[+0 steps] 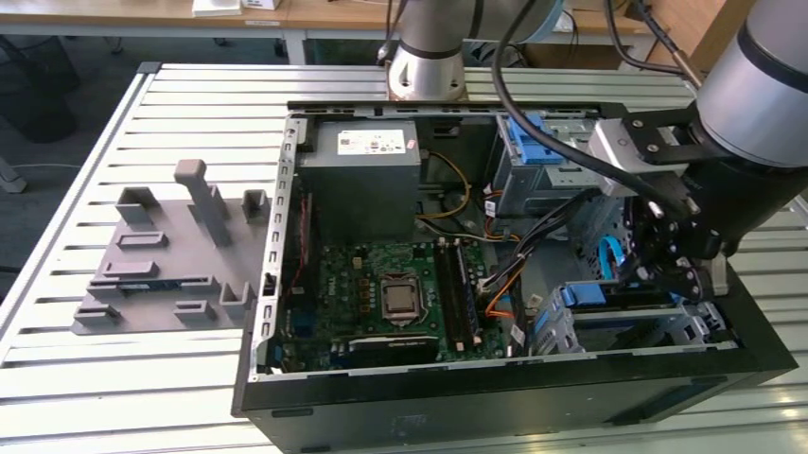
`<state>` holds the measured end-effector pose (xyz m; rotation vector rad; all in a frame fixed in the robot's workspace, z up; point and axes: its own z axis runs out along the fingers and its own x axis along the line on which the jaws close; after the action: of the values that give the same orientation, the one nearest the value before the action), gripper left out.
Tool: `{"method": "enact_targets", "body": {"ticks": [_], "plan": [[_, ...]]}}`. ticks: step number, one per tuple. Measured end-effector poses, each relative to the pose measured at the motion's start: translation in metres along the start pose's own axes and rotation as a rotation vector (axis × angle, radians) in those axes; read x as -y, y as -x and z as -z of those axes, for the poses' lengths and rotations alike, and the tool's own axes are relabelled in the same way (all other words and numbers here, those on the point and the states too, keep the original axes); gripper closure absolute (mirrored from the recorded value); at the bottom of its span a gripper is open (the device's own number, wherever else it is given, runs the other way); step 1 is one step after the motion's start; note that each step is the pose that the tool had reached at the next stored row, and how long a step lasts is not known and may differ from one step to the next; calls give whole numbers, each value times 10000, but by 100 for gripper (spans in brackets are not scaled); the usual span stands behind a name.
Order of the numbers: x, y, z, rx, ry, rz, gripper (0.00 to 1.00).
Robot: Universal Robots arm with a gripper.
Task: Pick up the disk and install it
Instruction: 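Insert the second disk wire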
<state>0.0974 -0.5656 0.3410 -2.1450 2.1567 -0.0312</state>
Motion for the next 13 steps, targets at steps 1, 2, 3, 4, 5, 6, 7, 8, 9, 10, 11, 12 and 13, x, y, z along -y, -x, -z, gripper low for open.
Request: {"method": "enact_targets", "body": {"ticks": [1,2,3,4,5,6,7,8,9,10,11,12,13], "plan": [[-1,0,-9,-1,17,0,89],[-2,-1,-18,-2,34,-1,89],[-2,-1,-28,-1,53,-3,89],[-3,-2,-35,-1,68,-4,89],[-4,-2,-42,-2,82,-5,89],[-4,-3,-50,-1,96,-5,89],[-5,-3,-57,-1,112,-6,89],[-5,-4,-64,1,128,-7,89],[-5,-4,-70,2,146,-8,89],[-6,-4,-75,2,162,-10,89],[-6,-4,-79,2,175,-10,89],[-5,-5,-81,2,183,-10,89],[-5,-5,-83,4,187,-11,89]]}}
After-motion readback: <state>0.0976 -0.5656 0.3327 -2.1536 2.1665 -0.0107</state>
